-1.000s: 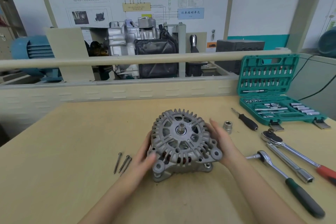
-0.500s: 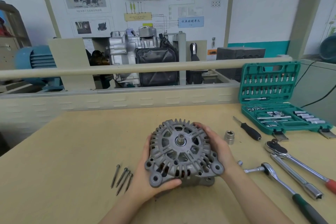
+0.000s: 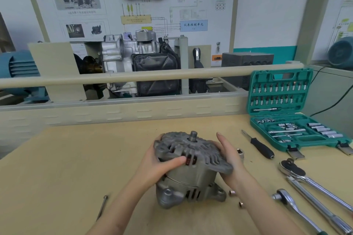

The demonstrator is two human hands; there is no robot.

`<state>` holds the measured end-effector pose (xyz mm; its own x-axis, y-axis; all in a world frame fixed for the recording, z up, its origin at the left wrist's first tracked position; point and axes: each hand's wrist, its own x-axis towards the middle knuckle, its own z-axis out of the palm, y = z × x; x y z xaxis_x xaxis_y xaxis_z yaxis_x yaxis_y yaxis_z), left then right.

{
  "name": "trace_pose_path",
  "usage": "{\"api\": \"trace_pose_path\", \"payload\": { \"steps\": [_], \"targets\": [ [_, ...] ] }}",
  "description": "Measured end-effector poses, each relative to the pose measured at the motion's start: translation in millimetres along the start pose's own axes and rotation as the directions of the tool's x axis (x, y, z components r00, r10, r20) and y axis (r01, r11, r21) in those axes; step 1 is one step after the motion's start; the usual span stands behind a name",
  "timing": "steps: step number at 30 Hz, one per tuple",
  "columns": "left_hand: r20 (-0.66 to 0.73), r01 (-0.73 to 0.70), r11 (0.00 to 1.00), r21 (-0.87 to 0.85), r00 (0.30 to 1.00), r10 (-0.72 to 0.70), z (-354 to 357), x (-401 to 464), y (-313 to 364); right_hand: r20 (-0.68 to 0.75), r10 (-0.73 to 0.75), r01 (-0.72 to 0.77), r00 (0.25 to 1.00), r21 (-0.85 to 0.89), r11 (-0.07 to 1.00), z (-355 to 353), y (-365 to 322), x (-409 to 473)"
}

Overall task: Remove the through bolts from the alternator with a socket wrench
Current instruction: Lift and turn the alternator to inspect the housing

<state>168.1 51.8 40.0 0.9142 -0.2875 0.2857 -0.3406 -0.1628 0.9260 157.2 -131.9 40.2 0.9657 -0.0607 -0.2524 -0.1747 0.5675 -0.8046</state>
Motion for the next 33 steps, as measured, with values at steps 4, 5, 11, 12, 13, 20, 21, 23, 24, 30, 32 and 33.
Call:
{"api": "trace_pose_path", "payload": {
  "steps": [4, 5, 11, 12, 13, 20, 21, 23, 24, 30, 32, 33],
  "targets": [
    [0.011, 0.000, 1.000, -0.023, 1.000, 0.000, 0, 1, -3, 0.012, 0.016, -0.017, 1.000, 0.080, 0.997, -8, 7, -5],
    [0.037, 0.005, 1.000, -0.008, 0.999, -0.004, -1, 2, -2, 0.015, 0.003, -0.004, 1.000, 0.107, 0.994, -12, 10, -8],
    [0.160, 0.072, 0.997, -0.034, 0.985, -0.066, -5, 2, 0, 0.014, -0.163, 0.159, 0.986, 0.169, 0.973, -10, 24, -33],
    [0.153, 0.056, 0.997, -0.045, 0.987, -0.048, -5, 2, 0, 0.020, -0.177, 0.172, 0.984, 0.161, 0.972, -7, 24, -35],
    [0.142, 0.035, 0.998, -0.051, 0.989, -0.028, -3, 2, 0, 0.020, -0.187, 0.182, 0.982, 0.153, 0.971, -5, 24, -36],
    [0.036, -0.008, 0.993, -0.116, 0.999, 0.012, 5, -3, 2, 0.004, -0.173, 0.170, 0.985, 0.162, 0.972, -2, 20, -42],
    [0.023, -0.008, 0.992, -0.122, 1.000, 0.011, 5, -3, 2, 0.000, -0.166, 0.164, 0.986, 0.167, 0.972, -1, 19, -43],
    [0.009, -0.007, 0.990, -0.142, 1.000, 0.009, 5, -4, 3, -0.011, -0.157, 0.157, 0.988, 0.170, 0.973, 1, 18, -45],
    [0.012, -0.004, 0.988, -0.156, 1.000, 0.006, 5, -5, 3, -0.015, -0.158, 0.158, 0.987, 0.166, 0.973, 1, 18, -46],
    [0.004, 0.014, 0.986, -0.165, 1.000, -0.014, 10, -7, 11, -0.033, -0.156, 0.158, 0.987, 0.114, 0.981, -1, 13, -50],
    [-0.011, 0.022, 0.975, -0.223, 1.000, -0.025, 10, -7, 16, -0.013, -0.172, 0.172, 0.985, 0.088, 0.981, -1, 10, -53],
    [-0.027, 0.009, 0.969, -0.246, 0.999, -0.016, 8, -7, 17, 0.008, -0.194, 0.193, 0.981, 0.076, 0.978, -1, 8, -55]
  ]
}}
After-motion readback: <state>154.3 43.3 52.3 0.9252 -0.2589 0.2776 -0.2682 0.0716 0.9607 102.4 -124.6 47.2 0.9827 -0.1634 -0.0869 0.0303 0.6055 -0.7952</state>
